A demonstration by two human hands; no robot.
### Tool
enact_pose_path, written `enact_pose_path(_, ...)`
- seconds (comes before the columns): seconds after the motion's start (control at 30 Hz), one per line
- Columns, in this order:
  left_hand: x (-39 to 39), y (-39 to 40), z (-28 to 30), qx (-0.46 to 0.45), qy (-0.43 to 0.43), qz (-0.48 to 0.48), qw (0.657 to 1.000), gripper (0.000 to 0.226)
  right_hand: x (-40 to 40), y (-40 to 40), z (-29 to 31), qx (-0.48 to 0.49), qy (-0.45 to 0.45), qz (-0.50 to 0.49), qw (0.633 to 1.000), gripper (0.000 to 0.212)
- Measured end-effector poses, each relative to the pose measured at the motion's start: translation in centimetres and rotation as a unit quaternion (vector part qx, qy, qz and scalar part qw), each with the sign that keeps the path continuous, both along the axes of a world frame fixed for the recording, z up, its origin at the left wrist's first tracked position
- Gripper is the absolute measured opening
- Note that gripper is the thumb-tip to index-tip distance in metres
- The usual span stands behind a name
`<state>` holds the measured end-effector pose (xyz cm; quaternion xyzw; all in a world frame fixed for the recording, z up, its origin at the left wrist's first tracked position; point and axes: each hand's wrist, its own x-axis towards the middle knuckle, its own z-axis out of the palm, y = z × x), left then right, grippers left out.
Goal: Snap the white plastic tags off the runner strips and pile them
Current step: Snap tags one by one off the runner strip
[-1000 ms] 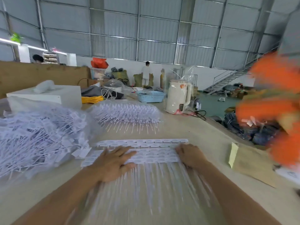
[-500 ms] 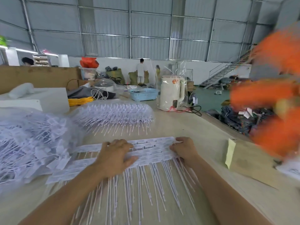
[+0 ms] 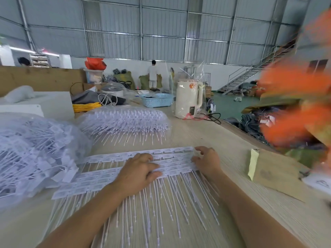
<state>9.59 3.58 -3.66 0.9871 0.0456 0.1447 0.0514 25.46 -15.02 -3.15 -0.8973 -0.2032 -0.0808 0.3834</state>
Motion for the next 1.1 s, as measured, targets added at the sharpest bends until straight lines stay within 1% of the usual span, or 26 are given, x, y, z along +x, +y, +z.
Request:
enact_pose_path(0.07,-0.2,0.1,0.8,-0.013,-0.021,-0.007,1.000,0.047,-0.3,-0.5,0.8,-0.022,-0.033,0.003,0.999,0.023)
enact_pose_path(0.13,-0.3,0.0,1.4,-0.030,-0.023,-0.011,0.999,0.045,-0.6,-1.1,1.9,-0.039,-0.012,0.060,0.997,0.013)
enact_pose_path(0.2,-0.4,-0.2,1.5,-0.048,-0.028,-0.019,0.998,0.033,-1.0,-1.5,2.8,-0.096,0.030,0.129,0.987,0.019)
enact_pose_path(0.23,-0.5,-0.3,1.6,-0.054,-0.028,-0.020,0.998,0.028,-1.3,-1.6,3.0,-0.127,0.041,0.146,0.980,0.024)
enact_pose_path(0.3,-0.4,-0.6,1.6,-0.047,-0.018,-0.012,0.999,0.028,-1.6,-1.7,3.1,-0.164,0.045,0.152,0.974,0.033)
enact_pose_path(0.4,-0.4,-1.1,1.8,-0.023,-0.002,0.001,1.000,0.028,-1.7,-1.7,3.0,-0.182,0.036,0.152,0.971,0.033)
enact_pose_path(0.43,-0.5,-1.2,1.9,-0.033,-0.003,0.004,0.999,0.027,-1.7,-1.8,3.1,-0.167,0.023,0.155,0.974,0.029)
enact_pose_path(0.47,-0.6,-1.3,2.1,-0.052,-0.004,0.007,0.999,0.027,-1.6,-2.0,3.3,-0.121,0.017,0.157,0.980,0.025)
enact_pose_path(0.5,-0.7,-1.3,2.3,-0.075,-0.006,0.011,0.997,0.029,-1.5,-2.2,3.6,-0.040,0.030,0.156,0.987,0.022)
enact_pose_path(0.53,-0.8,-1.4,2.5,-0.098,-0.010,0.014,0.995,0.029,-1.4,-2.4,3.9,0.066,0.065,0.153,0.984,0.022)
enact_pose_path(0.57,-0.9,-1.3,2.8,-0.119,-0.018,0.016,0.993,0.029,-1.4,-2.7,4.4,0.174,0.117,0.150,0.966,0.022)
enact_pose_path(0.6,-1.0,-1.2,3.1,-0.135,-0.026,0.020,0.990,0.027,-1.4,-2.9,4.7,0.265,0.180,0.154,0.935,0.020)
enact_pose_path(0.63,-1.2,-1.0,3.4,-0.144,-0.031,0.029,0.989,0.026,-1.6,-3.1,5.0,0.328,0.240,0.163,0.899,0.016)
enact_pose_path(0.67,-1.3,-0.8,3.7,-0.142,-0.029,0.040,0.989,0.026,-1.8,-3.0,5.2,0.356,0.287,0.172,0.873,0.010)
enact_pose_path(0.7,-1.5,-0.6,3.9,-0.133,-0.021,0.052,0.989,0.025,-2.1,-2.9,5.2,0.355,0.315,0.178,0.862,0.005)
enact_pose_path(0.73,-1.6,-0.5,4.1,-0.123,-0.009,0.061,0.990,0.024,-2.6,-2.6,5.1,0.342,0.327,0.179,0.862,0.003)
enact_pose_path(0.77,-1.6,-0.6,4.2,-0.119,0.004,0.065,0.991,0.024,-3.0,-2.2,5.0,0.333,0.326,0.177,0.867,0.006)
enact_pose_path(0.83,-1.2,-1.5,4.2,-0.133,0.013,0.052,0.990,0.034,-3.6,-1.4,4.9,0.343,0.317,0.186,0.864,0.012)
enact_pose_path(0.87,-0.7,-2.3,4.3,-0.150,0.012,0.039,0.988,0.038,-4.0,-1.0,4.9,0.352,0.315,0.196,0.859,0.015)
enact_pose_path(0.93,0.6,-4.2,4.7,-0.196,0.017,0.008,0.981,0.038,-4.4,-0.3,5.2,0.351,0.311,0.218,0.855,0.017)
enact_pose_path(1.0,2.1,-5.6,5.1,-0.254,0.016,-0.008,0.967,0.031,-4.8,-0.2,5.3,0.334,0.298,0.231,0.864,0.018)
enact_pose_path(1.1,3.5,-6.5,5.2,-0.347,0.004,-0.001,0.938,0.029,-4.7,-0.5,5.2,0.312,0.283,0.217,0.880,0.017)
